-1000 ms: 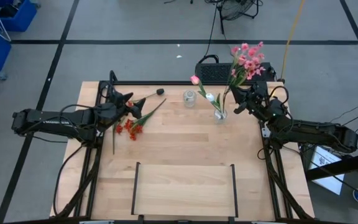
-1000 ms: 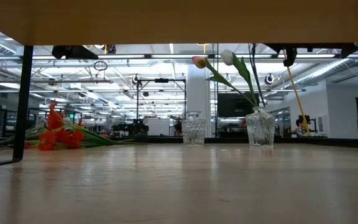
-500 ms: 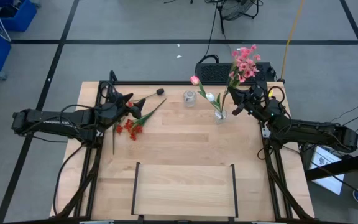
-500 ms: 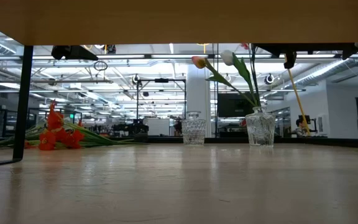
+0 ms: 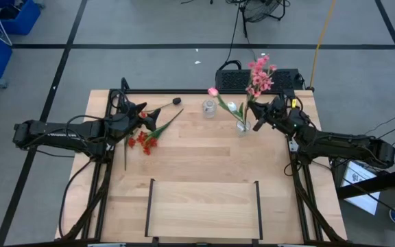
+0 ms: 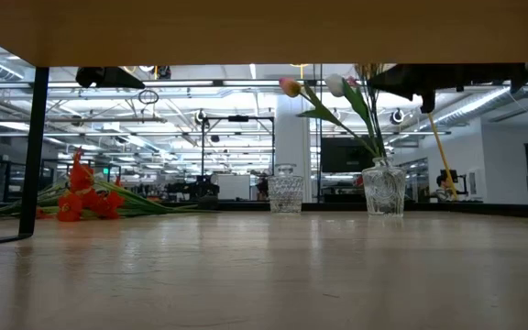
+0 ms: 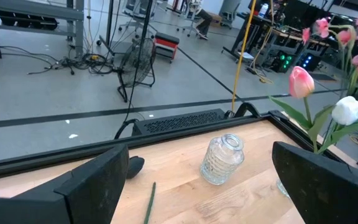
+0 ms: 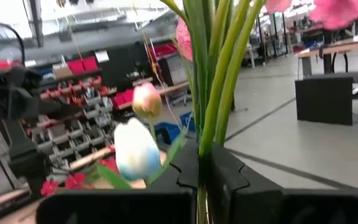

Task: Pick and place flowers into a vace then onto a shelf
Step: Put the pink flowers into the right transparent vase

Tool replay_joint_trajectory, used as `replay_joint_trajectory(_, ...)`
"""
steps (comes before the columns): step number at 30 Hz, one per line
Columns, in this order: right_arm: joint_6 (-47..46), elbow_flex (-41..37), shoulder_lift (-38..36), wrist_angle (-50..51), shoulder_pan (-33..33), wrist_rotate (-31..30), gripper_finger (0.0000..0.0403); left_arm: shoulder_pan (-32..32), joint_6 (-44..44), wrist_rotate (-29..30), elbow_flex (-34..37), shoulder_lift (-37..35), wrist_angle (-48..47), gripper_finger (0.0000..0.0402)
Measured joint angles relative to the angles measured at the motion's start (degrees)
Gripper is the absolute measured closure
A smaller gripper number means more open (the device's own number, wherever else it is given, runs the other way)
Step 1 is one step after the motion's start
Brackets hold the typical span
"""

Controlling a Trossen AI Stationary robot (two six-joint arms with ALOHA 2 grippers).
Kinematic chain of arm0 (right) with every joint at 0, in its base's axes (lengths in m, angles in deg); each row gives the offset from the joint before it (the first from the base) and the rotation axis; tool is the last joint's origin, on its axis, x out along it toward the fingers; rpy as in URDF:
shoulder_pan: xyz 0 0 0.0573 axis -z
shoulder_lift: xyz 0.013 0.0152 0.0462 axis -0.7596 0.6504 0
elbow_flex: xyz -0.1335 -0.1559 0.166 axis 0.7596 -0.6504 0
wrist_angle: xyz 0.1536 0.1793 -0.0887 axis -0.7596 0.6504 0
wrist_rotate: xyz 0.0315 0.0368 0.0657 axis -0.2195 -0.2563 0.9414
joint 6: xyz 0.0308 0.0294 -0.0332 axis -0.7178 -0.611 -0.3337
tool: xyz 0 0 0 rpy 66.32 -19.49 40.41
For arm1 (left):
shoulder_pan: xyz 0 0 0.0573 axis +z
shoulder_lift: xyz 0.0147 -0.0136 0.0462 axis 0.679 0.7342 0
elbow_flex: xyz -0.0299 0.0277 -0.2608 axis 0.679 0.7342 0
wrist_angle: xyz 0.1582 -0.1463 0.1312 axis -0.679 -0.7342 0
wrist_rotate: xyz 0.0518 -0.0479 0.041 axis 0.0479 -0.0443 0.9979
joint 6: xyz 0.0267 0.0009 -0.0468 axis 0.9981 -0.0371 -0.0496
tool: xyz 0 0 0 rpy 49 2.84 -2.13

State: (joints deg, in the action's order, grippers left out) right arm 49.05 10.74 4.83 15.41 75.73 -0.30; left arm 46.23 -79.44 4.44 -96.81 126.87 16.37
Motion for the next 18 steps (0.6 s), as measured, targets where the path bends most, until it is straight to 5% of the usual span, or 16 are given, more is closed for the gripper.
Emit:
replay_joint_trajectory(8, 0.52, -0.15, 0.02, 5.24, 0.0, -0.04, 0.04, 0.0, 0.15, 0.02, 0.02, 0.0, -0.02, 0.0002)
replay_joint_trajectory(18, -3.2, -7.67, -0.15, -1.51, -0.02, -0.22, 0.0399, 0.0, 0.13, 0.04, 0.01, 0.0, -0.02, 0.0002)
